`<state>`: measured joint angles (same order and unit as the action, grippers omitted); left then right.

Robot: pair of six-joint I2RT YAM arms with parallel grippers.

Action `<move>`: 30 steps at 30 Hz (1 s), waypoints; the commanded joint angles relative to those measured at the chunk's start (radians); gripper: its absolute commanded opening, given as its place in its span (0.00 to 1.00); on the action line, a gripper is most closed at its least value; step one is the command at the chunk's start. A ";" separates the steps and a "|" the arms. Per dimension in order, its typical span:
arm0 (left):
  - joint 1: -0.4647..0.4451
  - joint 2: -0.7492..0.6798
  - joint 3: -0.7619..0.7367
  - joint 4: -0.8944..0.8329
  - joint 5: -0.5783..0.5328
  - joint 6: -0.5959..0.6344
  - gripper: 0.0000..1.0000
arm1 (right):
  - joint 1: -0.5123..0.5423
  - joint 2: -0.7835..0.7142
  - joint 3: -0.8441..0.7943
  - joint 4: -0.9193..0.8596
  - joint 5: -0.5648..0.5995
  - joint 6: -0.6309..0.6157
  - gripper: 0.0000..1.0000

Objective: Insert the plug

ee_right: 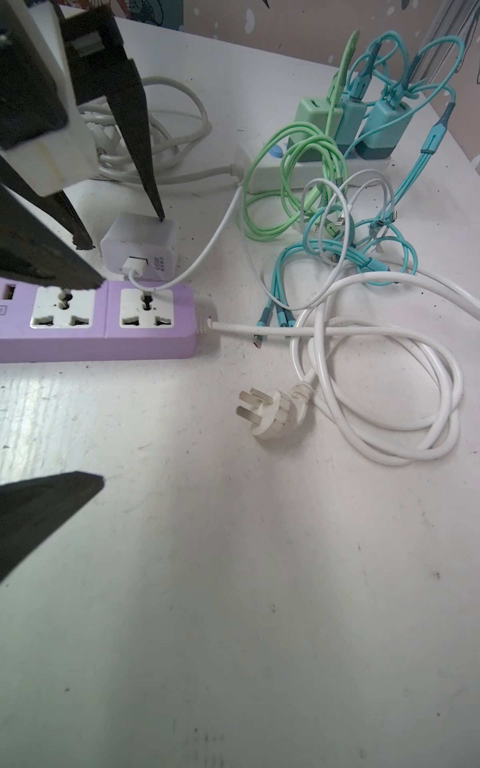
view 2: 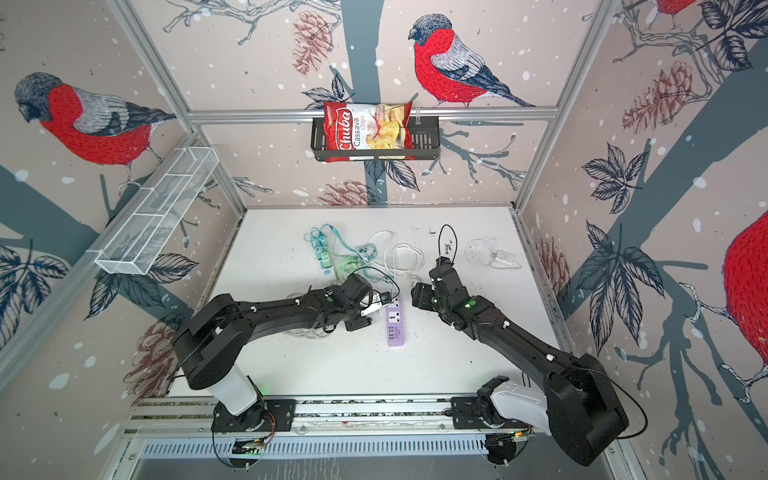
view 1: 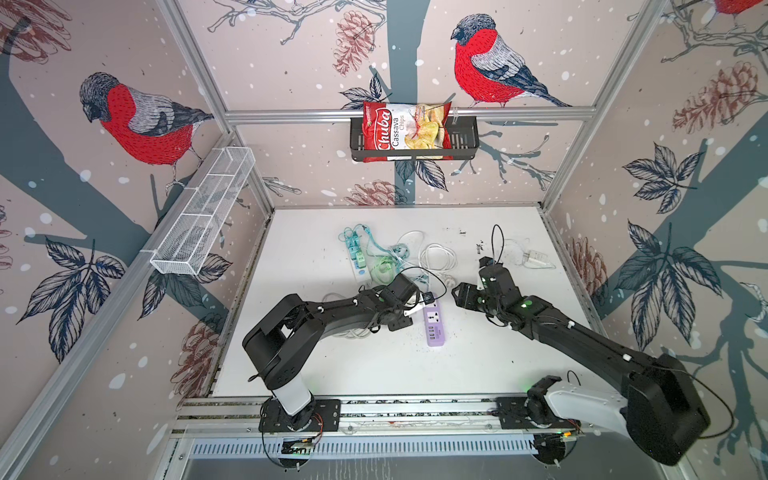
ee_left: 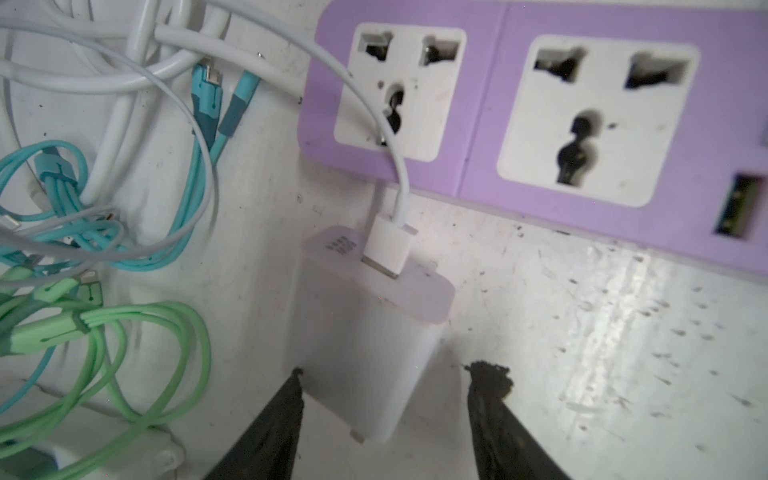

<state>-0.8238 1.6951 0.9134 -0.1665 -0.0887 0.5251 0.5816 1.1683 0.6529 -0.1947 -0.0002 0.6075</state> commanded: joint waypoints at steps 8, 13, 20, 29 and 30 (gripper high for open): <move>0.037 0.086 0.064 0.031 0.030 0.061 0.61 | -0.011 0.003 -0.010 0.011 0.008 -0.017 0.71; 0.036 0.091 0.072 0.012 0.084 0.063 0.58 | -0.020 0.002 -0.009 0.007 0.006 -0.021 0.70; 0.036 0.088 0.073 -0.002 0.192 0.053 0.58 | -0.023 -0.002 -0.019 0.011 -0.016 -0.018 0.70; 0.052 0.070 0.115 -0.012 0.095 0.069 0.66 | -0.023 -0.031 -0.053 0.021 -0.016 -0.014 0.70; 0.052 0.076 0.125 -0.013 0.092 0.074 0.66 | -0.022 -0.029 -0.053 0.021 -0.017 -0.015 0.70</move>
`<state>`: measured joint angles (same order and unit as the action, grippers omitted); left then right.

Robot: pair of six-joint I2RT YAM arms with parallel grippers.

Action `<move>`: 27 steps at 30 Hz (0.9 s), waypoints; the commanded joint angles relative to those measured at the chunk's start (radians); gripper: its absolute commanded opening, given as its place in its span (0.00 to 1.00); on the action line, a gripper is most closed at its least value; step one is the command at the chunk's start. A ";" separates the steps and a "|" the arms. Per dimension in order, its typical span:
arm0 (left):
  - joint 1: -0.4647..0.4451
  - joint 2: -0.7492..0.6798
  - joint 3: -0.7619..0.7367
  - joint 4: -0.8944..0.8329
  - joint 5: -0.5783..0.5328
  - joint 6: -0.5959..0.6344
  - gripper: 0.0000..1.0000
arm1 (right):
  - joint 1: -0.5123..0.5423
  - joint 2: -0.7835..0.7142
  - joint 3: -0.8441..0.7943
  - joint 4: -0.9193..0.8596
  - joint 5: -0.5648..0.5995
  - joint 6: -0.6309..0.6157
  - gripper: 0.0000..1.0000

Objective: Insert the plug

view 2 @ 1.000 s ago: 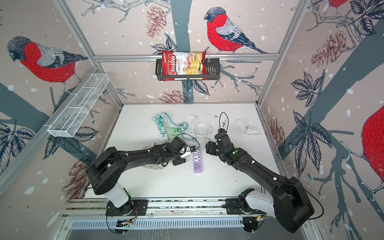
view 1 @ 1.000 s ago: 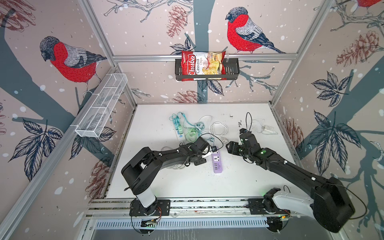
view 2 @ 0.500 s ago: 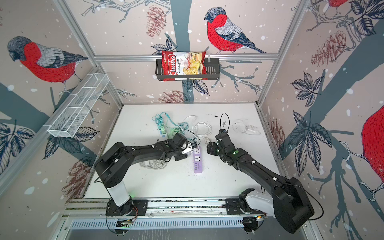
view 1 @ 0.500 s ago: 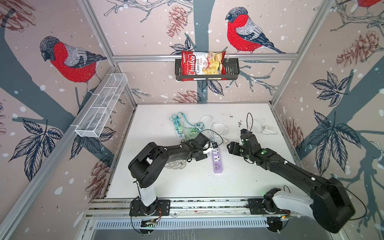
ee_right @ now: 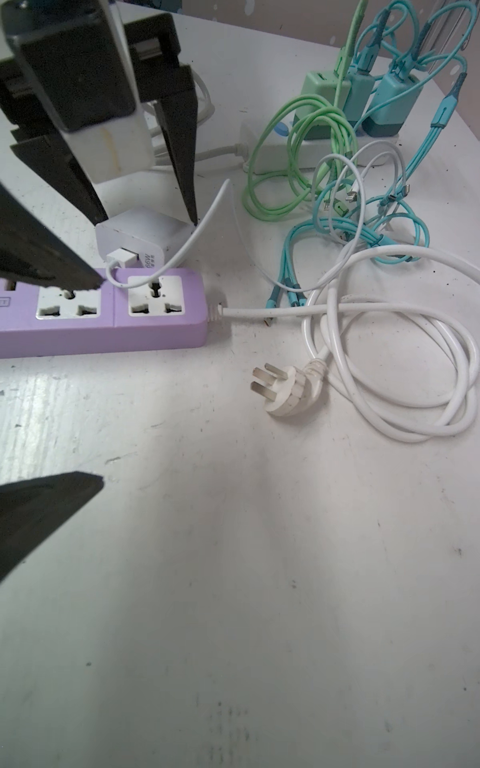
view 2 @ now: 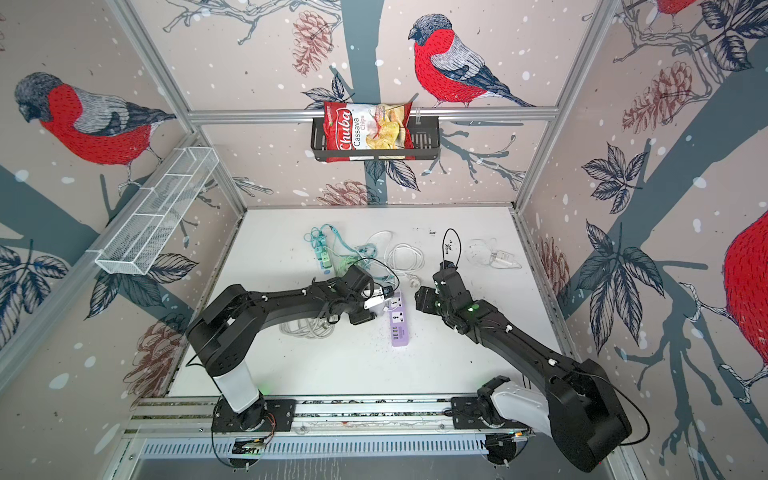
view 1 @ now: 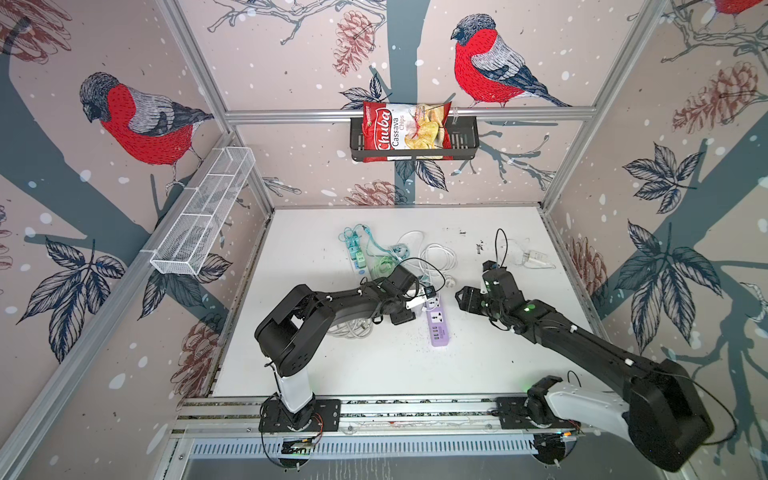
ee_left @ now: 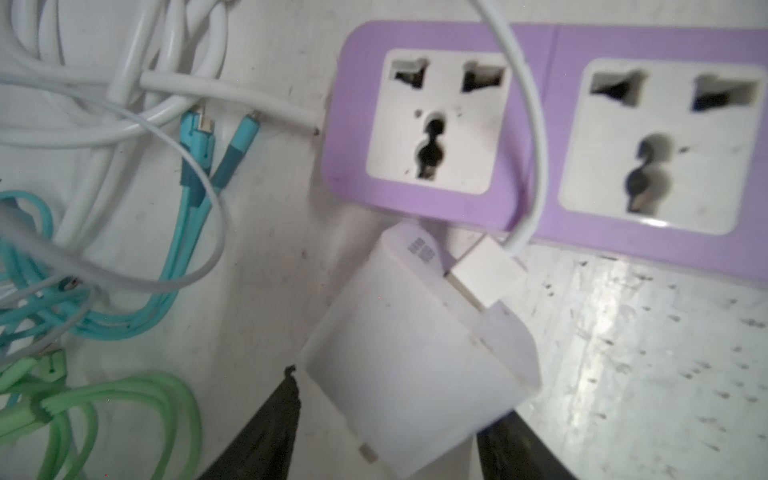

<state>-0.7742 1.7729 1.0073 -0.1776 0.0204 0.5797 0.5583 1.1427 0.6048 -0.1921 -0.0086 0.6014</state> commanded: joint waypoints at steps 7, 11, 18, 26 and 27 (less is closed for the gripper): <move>0.002 0.064 0.093 -0.017 0.034 0.026 0.69 | -0.004 -0.019 -0.006 0.010 -0.009 -0.035 0.70; 0.003 0.095 0.105 -0.034 0.036 0.039 0.69 | -0.011 -0.045 -0.015 0.003 -0.011 -0.046 0.70; 0.012 0.150 0.140 -0.029 0.035 0.059 0.69 | -0.020 -0.064 -0.031 0.002 -0.013 -0.048 0.70; 0.044 0.158 0.151 -0.135 0.067 0.042 0.68 | -0.025 -0.083 -0.037 -0.001 -0.010 -0.040 0.70; 0.050 0.149 0.145 -0.141 0.075 0.033 0.68 | -0.025 -0.082 -0.037 -0.003 -0.010 -0.039 0.70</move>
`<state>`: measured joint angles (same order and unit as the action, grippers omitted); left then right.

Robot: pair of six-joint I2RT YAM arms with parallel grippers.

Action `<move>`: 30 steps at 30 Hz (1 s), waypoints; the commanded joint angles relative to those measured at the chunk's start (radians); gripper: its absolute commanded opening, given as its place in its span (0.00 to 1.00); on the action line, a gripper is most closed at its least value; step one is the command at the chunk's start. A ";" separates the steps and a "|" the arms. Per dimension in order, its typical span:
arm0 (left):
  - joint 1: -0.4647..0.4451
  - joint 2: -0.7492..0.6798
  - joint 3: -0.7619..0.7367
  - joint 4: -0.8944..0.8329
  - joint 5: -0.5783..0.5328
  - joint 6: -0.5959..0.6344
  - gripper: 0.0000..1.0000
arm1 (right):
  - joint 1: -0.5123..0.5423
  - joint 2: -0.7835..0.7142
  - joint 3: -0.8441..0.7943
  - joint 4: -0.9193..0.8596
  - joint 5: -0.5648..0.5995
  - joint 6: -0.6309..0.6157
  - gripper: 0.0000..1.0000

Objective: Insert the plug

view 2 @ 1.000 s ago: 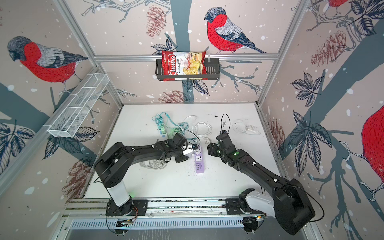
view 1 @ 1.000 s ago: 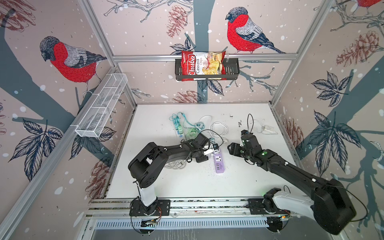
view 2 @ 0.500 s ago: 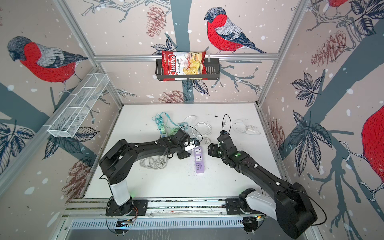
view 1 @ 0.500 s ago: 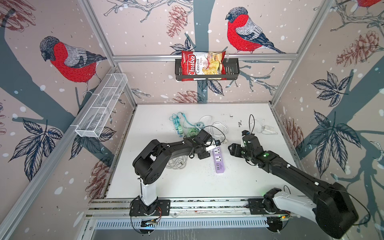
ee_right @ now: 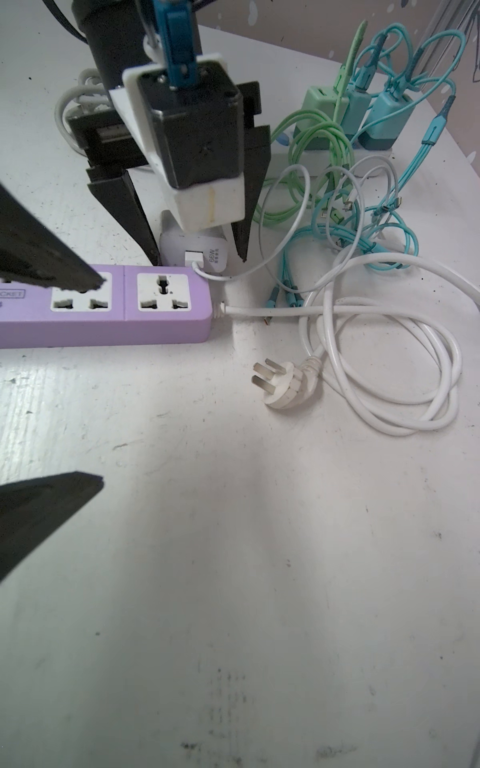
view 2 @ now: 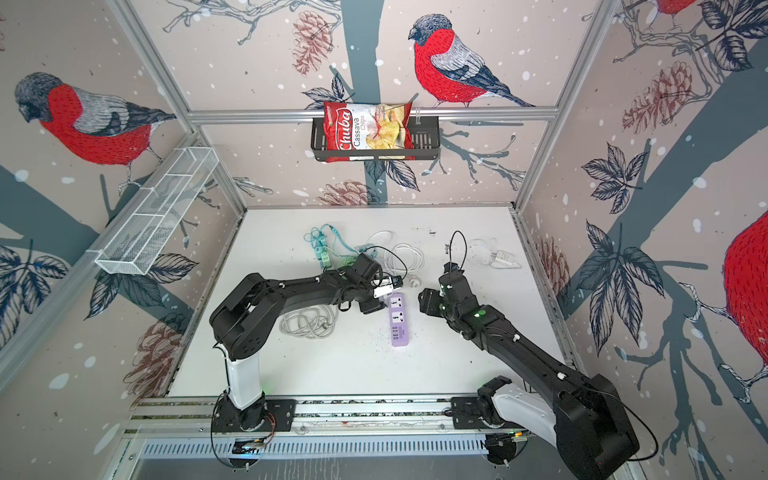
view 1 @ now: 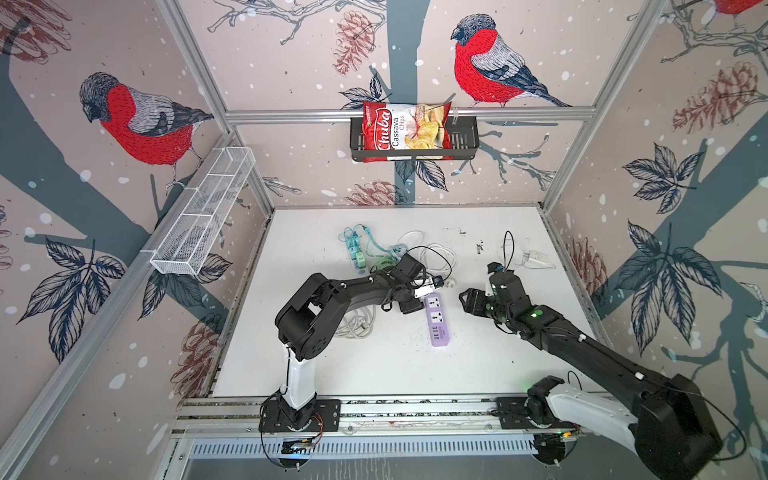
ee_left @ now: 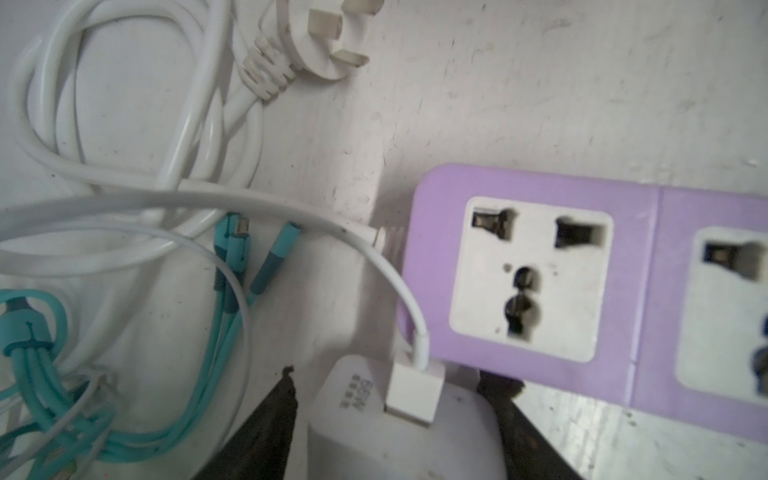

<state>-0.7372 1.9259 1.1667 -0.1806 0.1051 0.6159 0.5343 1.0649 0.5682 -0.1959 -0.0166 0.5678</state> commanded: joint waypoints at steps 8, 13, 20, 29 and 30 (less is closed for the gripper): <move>0.022 -0.058 -0.057 -0.168 -0.009 -0.054 0.69 | 0.000 0.001 0.010 -0.004 -0.003 0.002 0.70; 0.042 -0.050 -0.076 -0.172 -0.009 -0.042 0.70 | 0.001 -0.005 0.010 -0.008 -0.006 0.005 0.70; 0.094 -0.098 -0.106 -0.208 0.028 -0.033 0.77 | 0.008 -0.022 0.008 -0.008 -0.005 0.004 0.70; 0.137 -0.113 -0.104 -0.170 0.057 0.001 0.77 | 0.013 -0.018 0.021 -0.008 -0.005 0.003 0.69; 0.137 -0.111 -0.101 -0.169 0.063 0.003 0.77 | 0.015 -0.016 0.020 -0.007 -0.005 0.003 0.69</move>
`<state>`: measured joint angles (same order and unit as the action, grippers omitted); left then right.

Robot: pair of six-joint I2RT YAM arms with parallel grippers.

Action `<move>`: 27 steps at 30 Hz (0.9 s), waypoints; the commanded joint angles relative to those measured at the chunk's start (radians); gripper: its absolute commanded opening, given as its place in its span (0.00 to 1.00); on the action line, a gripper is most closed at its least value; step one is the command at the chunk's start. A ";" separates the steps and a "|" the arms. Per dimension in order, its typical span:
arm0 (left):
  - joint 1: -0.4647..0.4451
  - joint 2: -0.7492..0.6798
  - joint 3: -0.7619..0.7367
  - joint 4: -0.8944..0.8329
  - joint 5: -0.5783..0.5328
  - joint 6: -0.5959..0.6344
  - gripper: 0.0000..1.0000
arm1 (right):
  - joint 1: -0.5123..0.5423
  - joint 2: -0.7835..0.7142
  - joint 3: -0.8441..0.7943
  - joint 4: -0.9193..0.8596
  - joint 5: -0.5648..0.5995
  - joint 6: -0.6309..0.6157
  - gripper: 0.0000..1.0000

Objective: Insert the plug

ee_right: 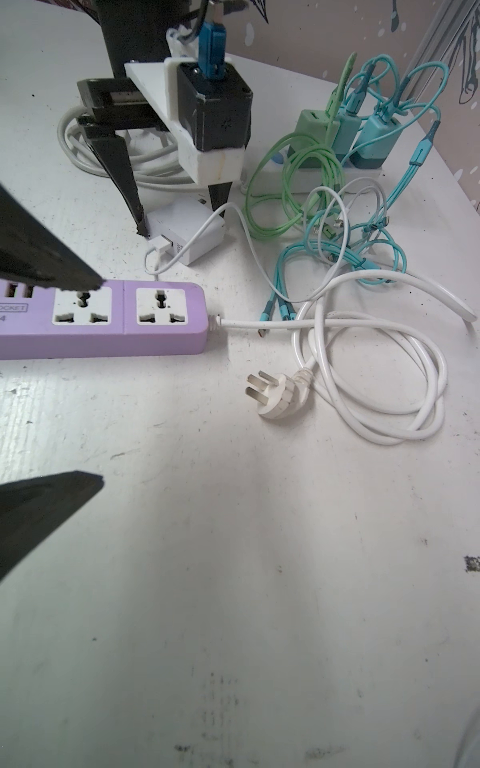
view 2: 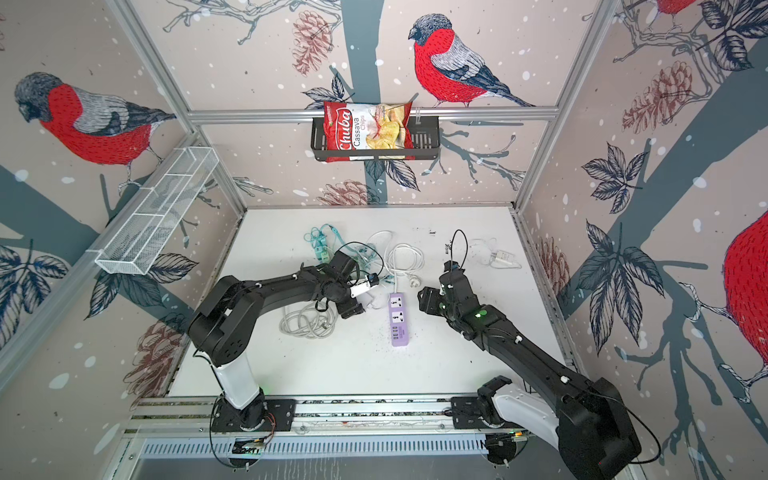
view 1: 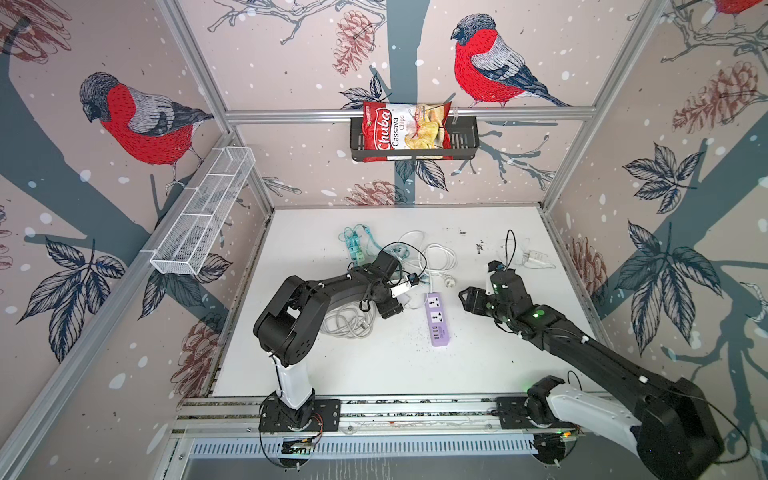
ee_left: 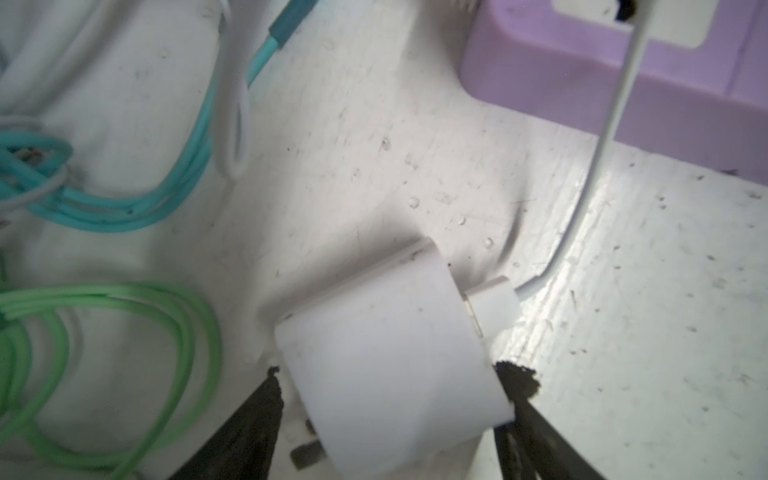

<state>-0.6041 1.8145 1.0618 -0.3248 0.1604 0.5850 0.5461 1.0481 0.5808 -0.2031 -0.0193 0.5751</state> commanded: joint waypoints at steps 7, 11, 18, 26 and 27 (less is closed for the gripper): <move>0.003 0.055 0.037 -0.052 0.045 0.018 0.77 | 0.003 0.005 0.011 0.001 -0.002 -0.003 0.69; -0.017 0.075 0.049 -0.086 0.056 -0.003 0.74 | 0.003 0.007 0.014 0.001 0.000 -0.002 0.69; -0.104 0.025 0.042 -0.091 0.035 -0.103 0.73 | 0.003 0.008 0.010 0.005 0.004 0.001 0.69; -0.165 0.035 0.033 -0.143 0.003 -0.217 0.70 | 0.003 -0.027 -0.010 0.004 0.003 -0.002 0.70; -0.168 0.030 0.024 -0.144 0.005 -0.227 0.70 | 0.003 -0.029 -0.013 0.004 0.004 -0.002 0.70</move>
<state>-0.7654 1.8435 1.1019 -0.3889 0.1680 0.4187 0.5484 1.0271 0.5728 -0.2024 -0.0189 0.5755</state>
